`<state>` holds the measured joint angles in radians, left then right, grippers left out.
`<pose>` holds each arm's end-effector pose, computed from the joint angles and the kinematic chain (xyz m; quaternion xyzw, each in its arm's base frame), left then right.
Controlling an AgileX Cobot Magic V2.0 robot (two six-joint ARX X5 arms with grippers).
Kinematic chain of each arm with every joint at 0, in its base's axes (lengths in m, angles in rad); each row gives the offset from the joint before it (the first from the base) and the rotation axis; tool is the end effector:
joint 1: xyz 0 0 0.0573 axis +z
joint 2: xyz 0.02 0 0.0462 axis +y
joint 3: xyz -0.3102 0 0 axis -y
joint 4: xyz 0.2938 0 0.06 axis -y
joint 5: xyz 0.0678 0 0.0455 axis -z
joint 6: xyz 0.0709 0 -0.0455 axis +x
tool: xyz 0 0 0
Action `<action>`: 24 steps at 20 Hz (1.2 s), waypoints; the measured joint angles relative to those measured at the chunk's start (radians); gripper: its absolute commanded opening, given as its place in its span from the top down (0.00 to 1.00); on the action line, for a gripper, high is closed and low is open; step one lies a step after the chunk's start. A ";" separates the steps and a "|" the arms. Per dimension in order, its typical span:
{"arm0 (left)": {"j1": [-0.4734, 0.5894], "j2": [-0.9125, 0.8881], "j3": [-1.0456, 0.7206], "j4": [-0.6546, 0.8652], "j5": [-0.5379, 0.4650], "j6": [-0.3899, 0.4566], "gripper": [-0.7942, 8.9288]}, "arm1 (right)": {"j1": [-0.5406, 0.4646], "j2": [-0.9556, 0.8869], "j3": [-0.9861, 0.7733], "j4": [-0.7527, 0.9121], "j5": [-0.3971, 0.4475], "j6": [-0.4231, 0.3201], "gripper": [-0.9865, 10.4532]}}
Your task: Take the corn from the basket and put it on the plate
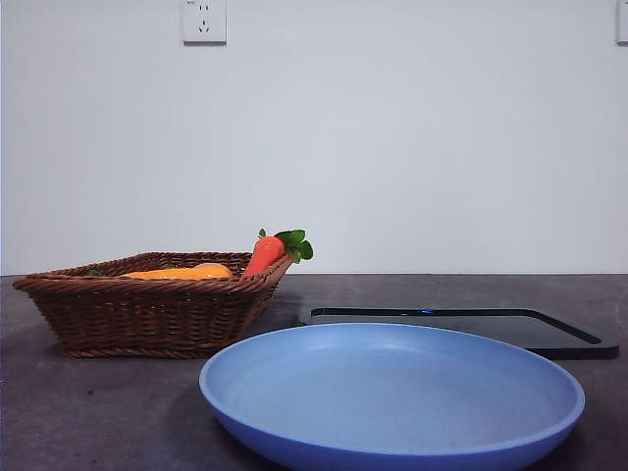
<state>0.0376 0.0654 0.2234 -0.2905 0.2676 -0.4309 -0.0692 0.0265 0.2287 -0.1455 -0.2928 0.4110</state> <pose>0.1268 -0.0140 0.2113 -0.2217 0.0884 -0.0979 0.9661 0.1223 0.0120 0.2372 0.1977 -0.0045 0.1149 0.9735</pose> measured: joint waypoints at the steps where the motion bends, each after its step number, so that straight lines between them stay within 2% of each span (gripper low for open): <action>1: 0.000 0.016 0.018 -0.011 0.016 -0.002 0.91 | 0.000 0.012 0.026 -0.024 -0.002 -0.002 0.91; 5: 0.000 0.097 0.108 -0.058 0.093 0.005 0.91 | 0.001 0.091 0.117 -0.140 -0.036 -0.024 0.91; 11: 0.000 0.267 0.291 -0.216 0.178 0.120 0.91 | 0.001 0.266 0.259 -0.320 -0.159 -0.111 0.91; 16: -0.002 0.395 0.408 -0.354 0.245 0.243 0.91 | 0.003 0.428 0.389 -0.488 -0.264 -0.225 0.91; 19: -0.019 0.455 0.456 -0.409 0.284 0.293 0.91 | 0.018 0.516 0.467 -0.598 -0.281 -0.308 0.91; 24: -0.077 0.539 0.490 -0.475 0.290 0.364 0.91 | 0.084 0.659 0.588 -0.794 -0.281 -0.443 0.91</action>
<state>-0.0395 0.6048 0.7135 -0.7654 0.5579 -0.0673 0.0147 0.6853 0.8169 -0.9394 -0.5735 -0.0322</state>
